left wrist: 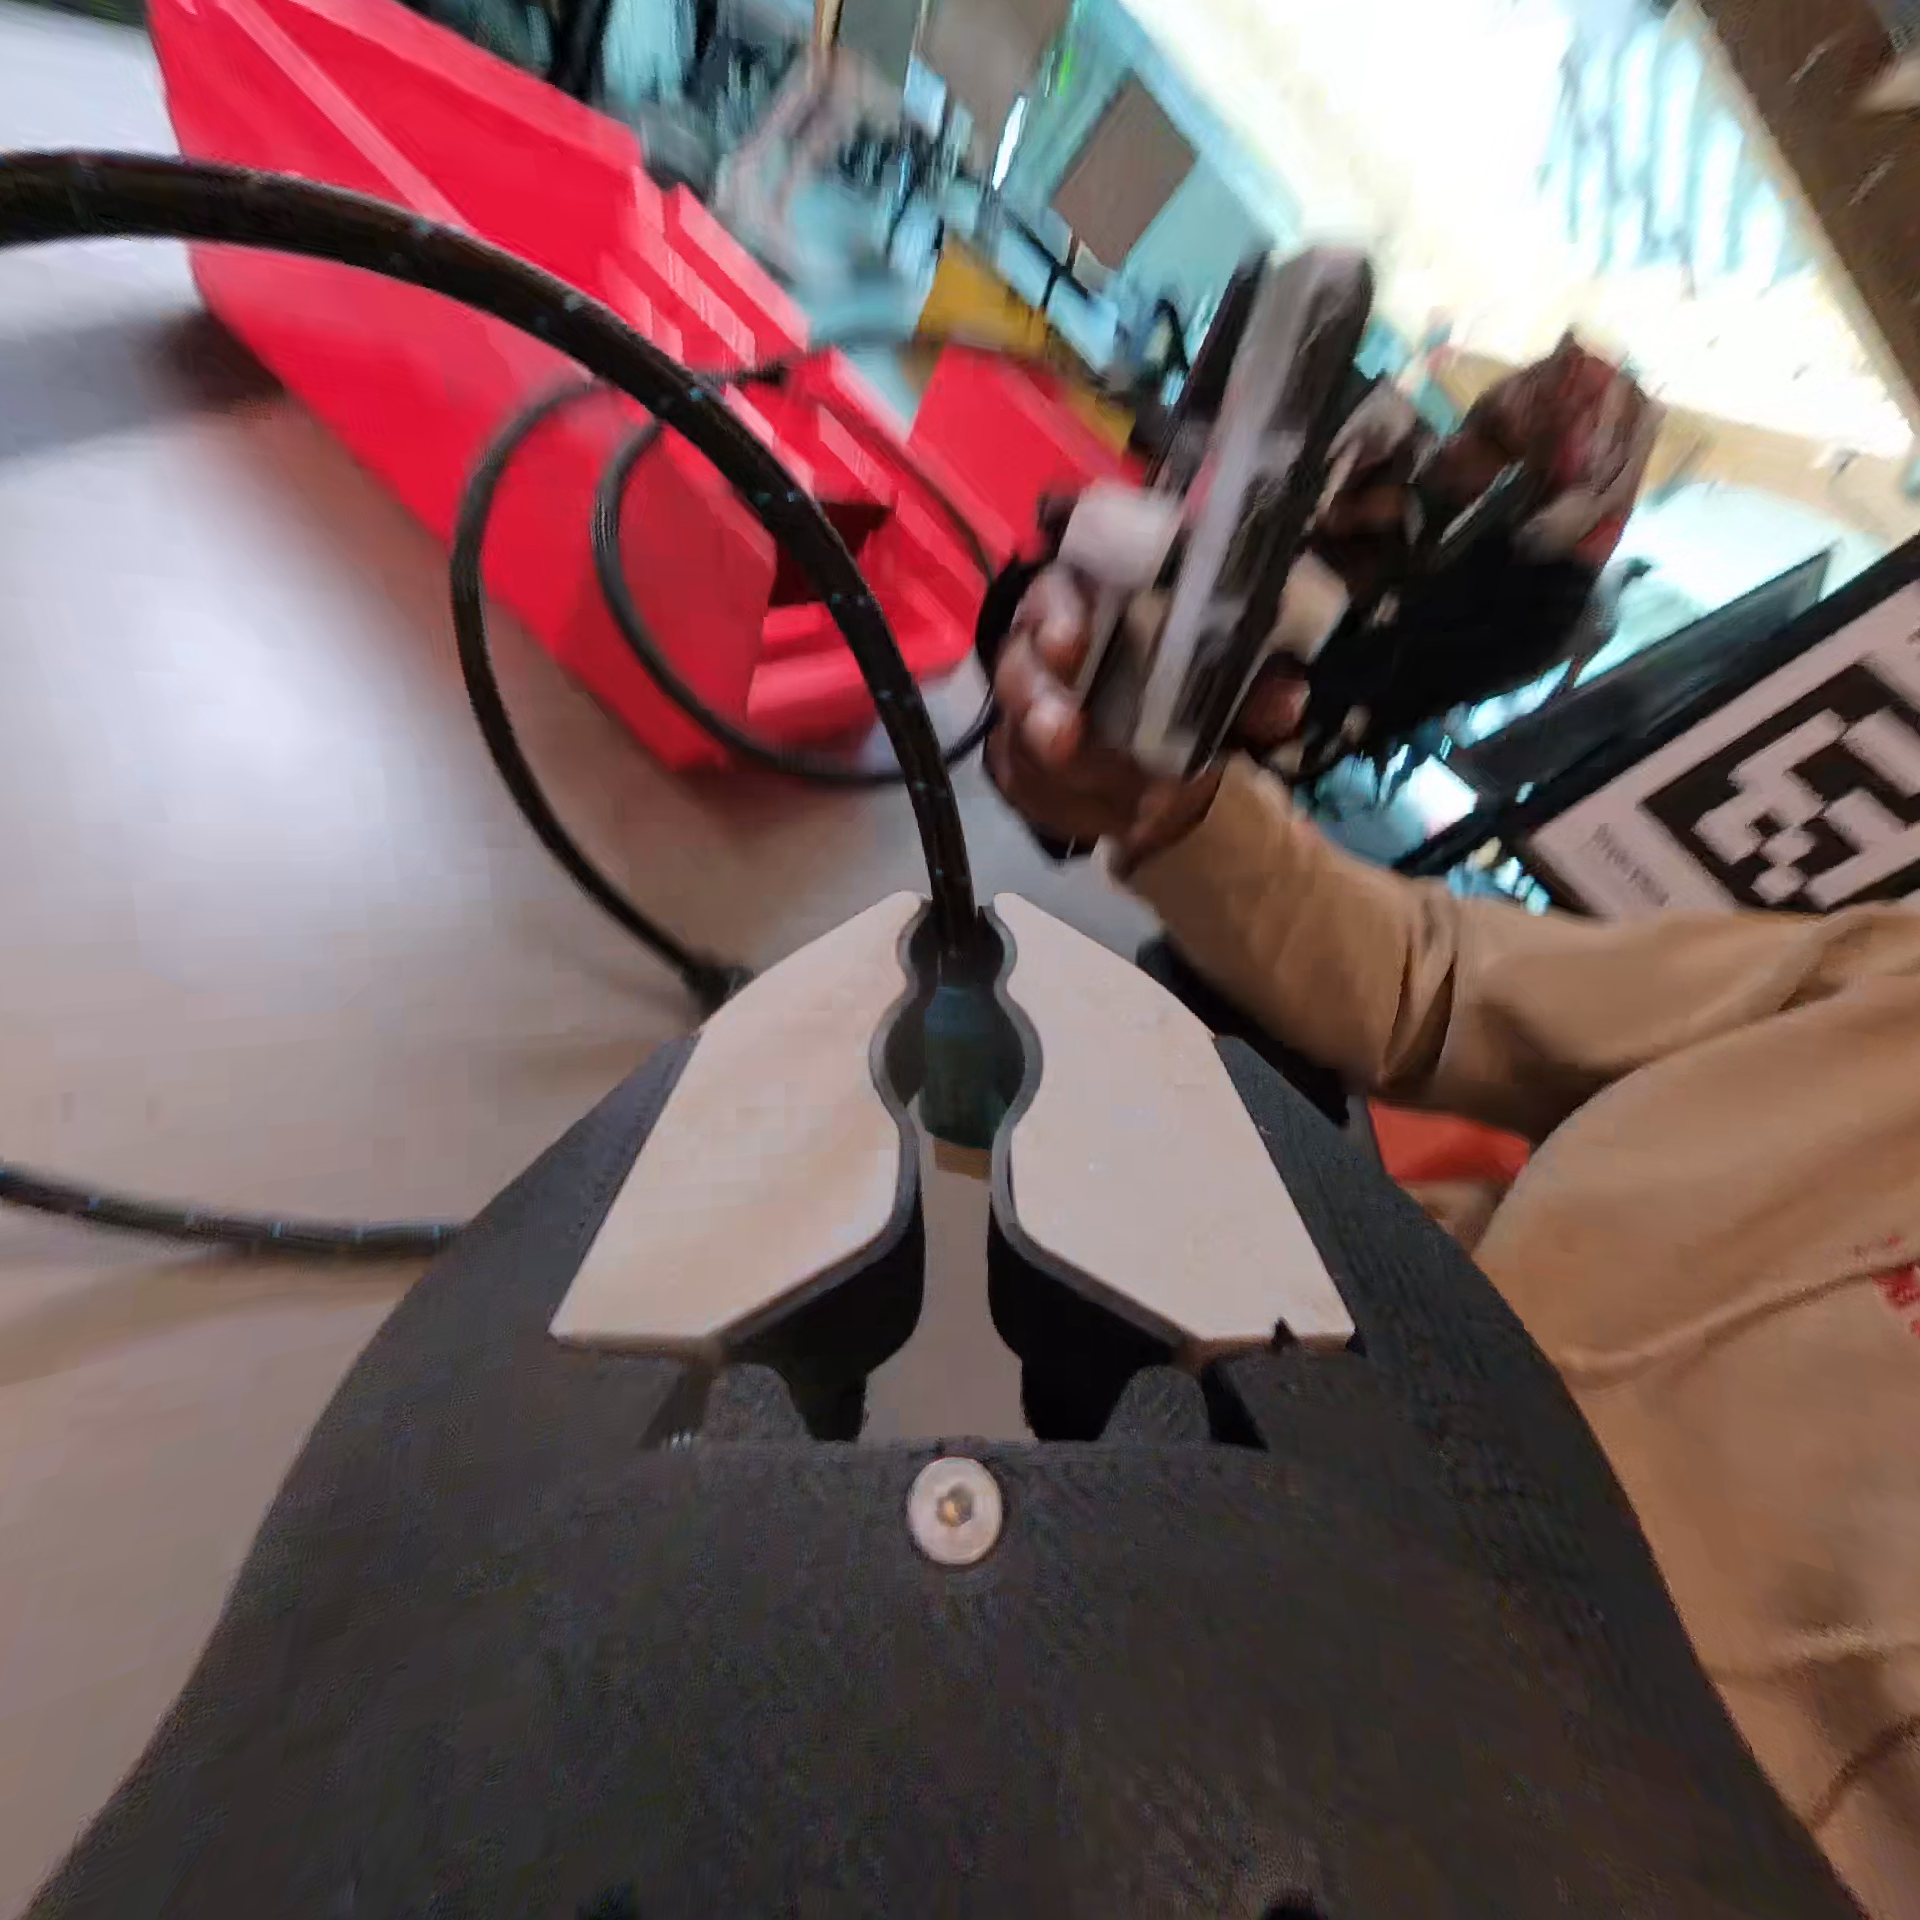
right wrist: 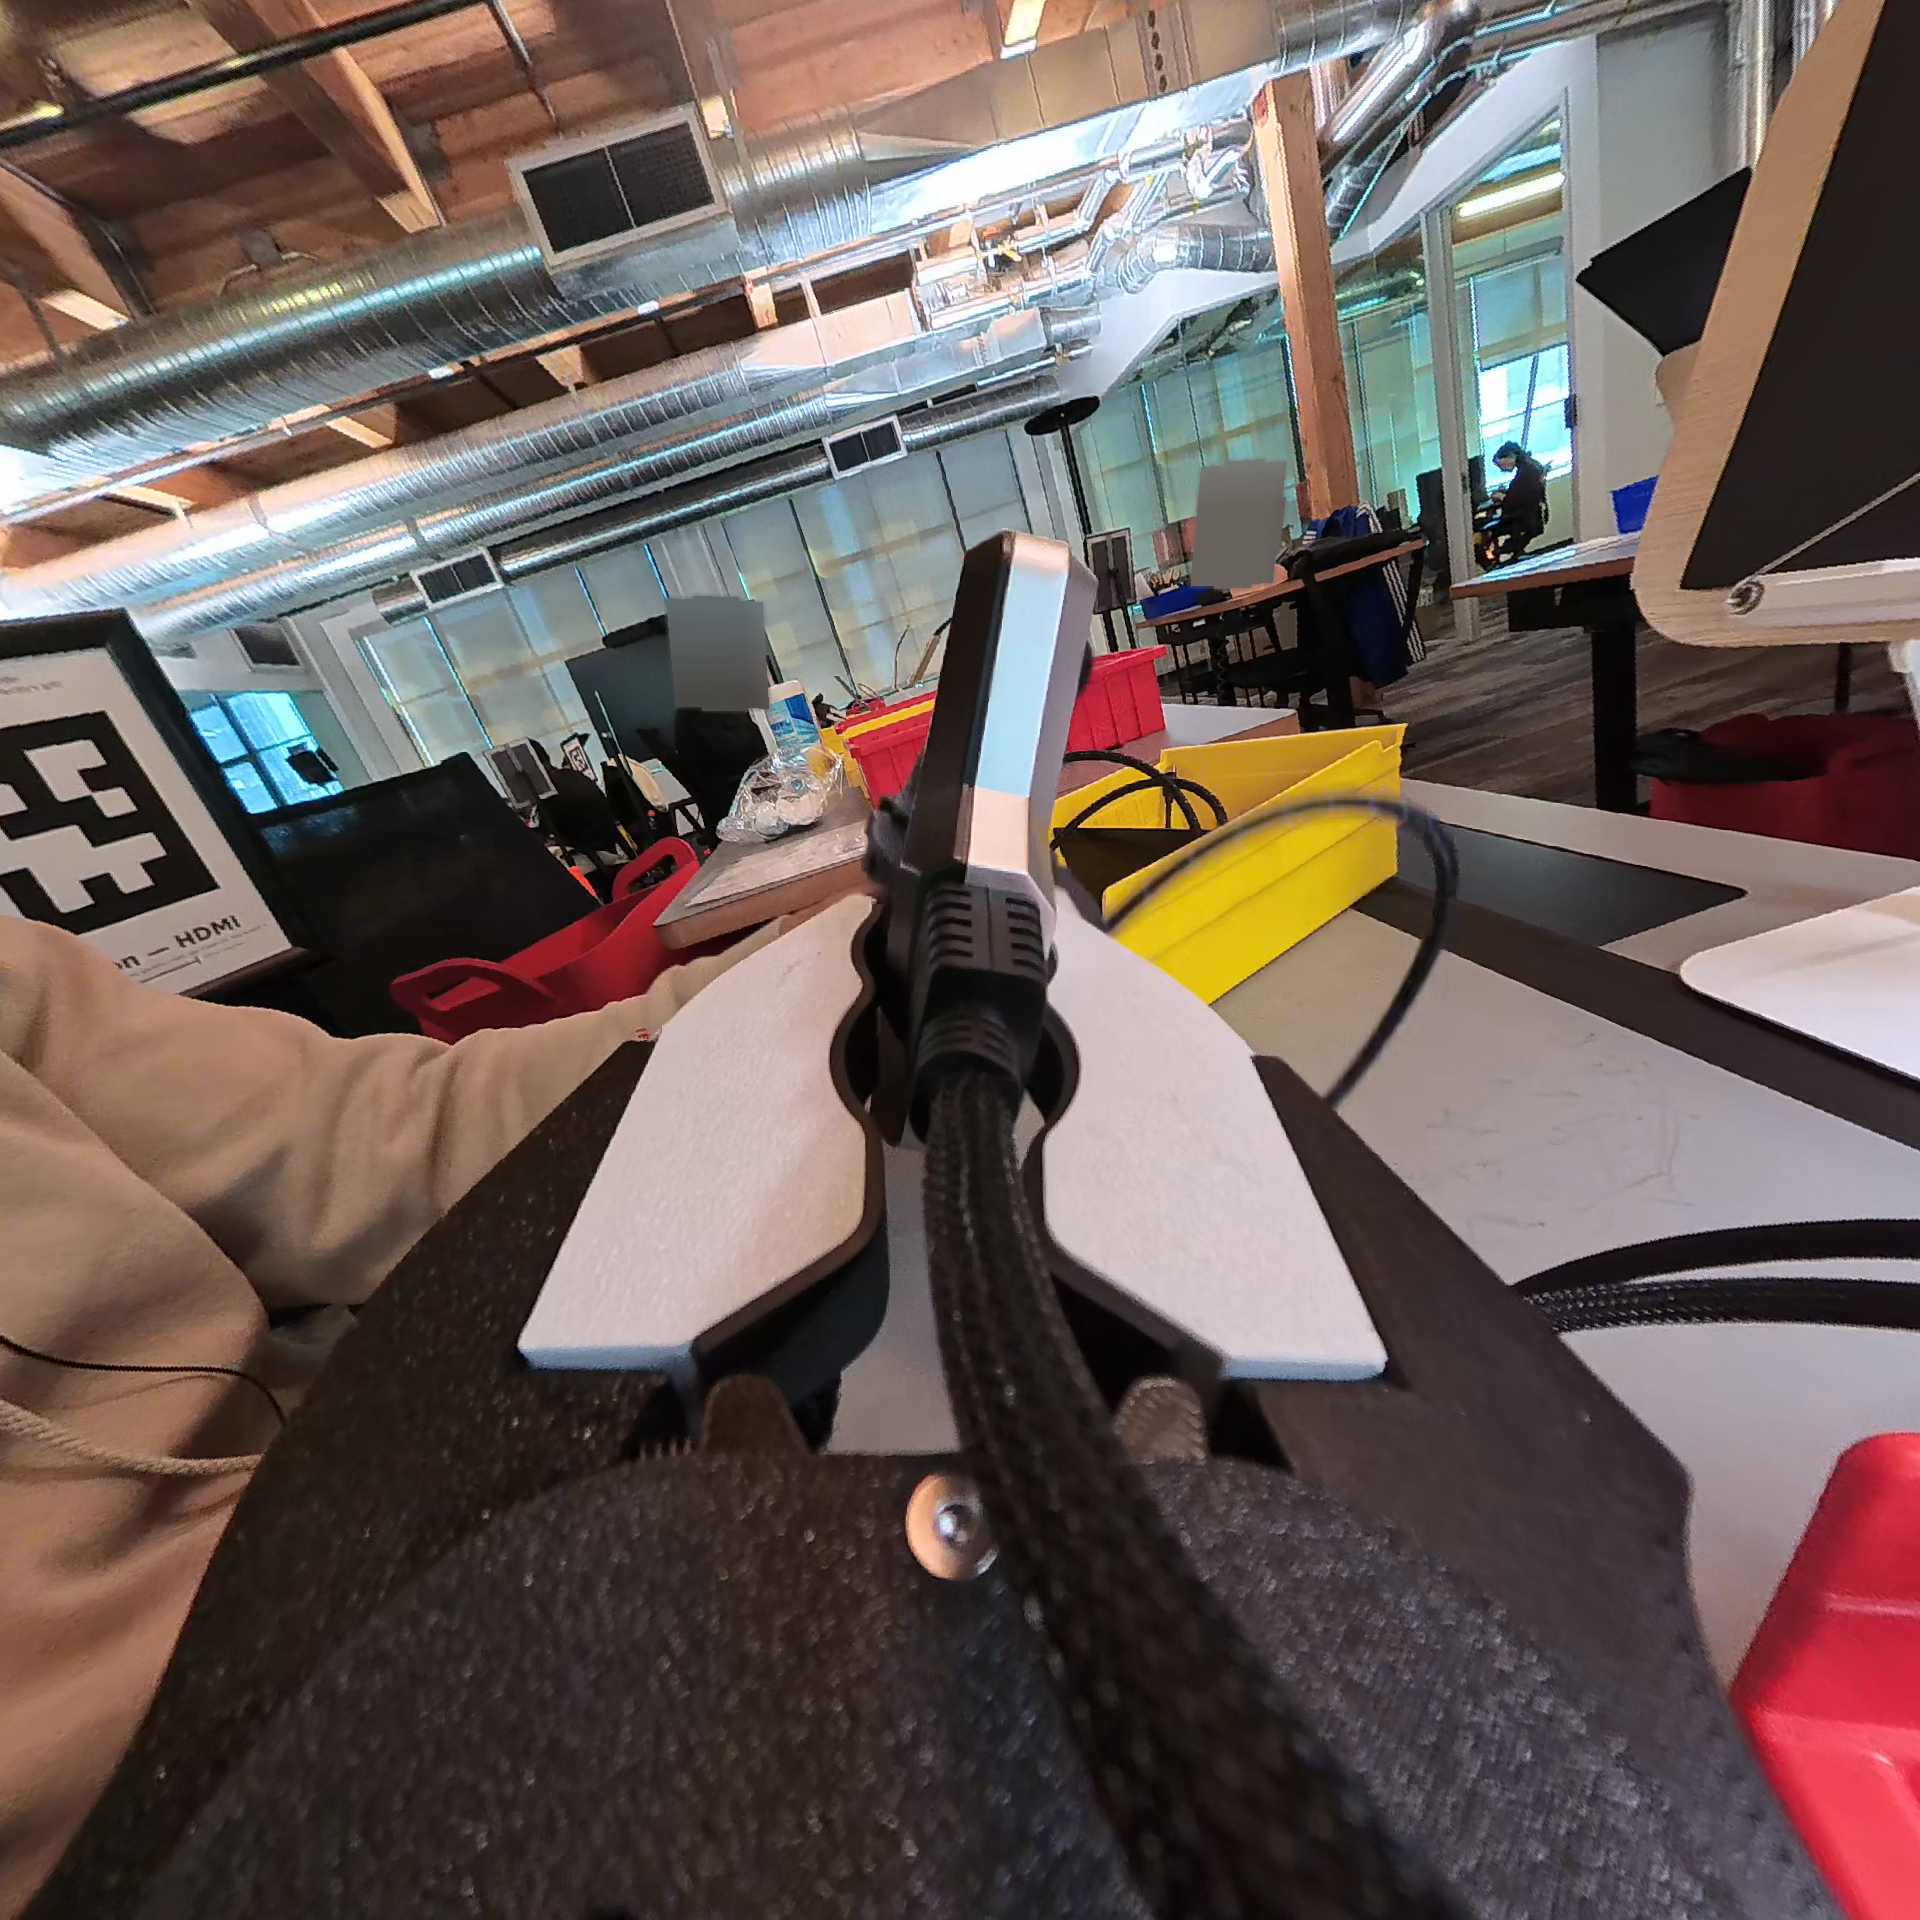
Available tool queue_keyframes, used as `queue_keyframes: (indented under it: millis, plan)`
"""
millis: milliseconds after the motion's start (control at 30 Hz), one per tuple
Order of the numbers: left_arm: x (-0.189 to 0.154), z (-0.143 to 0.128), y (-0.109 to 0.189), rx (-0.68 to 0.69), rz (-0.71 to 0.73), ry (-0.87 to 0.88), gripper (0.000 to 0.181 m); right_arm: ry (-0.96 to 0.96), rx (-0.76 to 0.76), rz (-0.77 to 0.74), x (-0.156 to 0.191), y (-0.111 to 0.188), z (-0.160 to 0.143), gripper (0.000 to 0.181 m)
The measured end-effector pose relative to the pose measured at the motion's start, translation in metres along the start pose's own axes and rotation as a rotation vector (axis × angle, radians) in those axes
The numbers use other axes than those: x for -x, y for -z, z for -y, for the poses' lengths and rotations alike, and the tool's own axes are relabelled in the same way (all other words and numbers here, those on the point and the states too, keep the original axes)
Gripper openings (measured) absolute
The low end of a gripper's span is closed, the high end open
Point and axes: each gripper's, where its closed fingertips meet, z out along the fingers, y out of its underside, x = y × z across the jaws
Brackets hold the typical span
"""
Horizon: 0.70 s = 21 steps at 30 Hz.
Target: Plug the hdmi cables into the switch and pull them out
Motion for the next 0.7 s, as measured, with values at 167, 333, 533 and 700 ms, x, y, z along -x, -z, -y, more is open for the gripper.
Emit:
queue_keyframes:
  millis: [167, 333, 533, 700]
  plan:
    - [-0.029, 0.061, 0.024, -0.371, -0.062, -0.053, 0.007, 0.008, -0.002, 0.009, 0.002, -0.002, -0.001, 0.024]
    - [-0.059, 0.085, 0.027, -0.526, -0.119, -0.093, 0.008, 0.051, -0.020, 0.020, 0.011, -0.007, 0.002, 0.023]
    - [-0.073, 0.092, 0.019, -0.604, -0.104, -0.104, 0.010, 0.194, 0.027, -0.019, 0.020, -0.019, -0.008, 0.024]
    - [-0.080, 0.093, 0.017, -0.664, -0.120, -0.159, 0.010, 0.185, 0.012, 0.009, 0.026, -0.021, -0.007, 0.024]
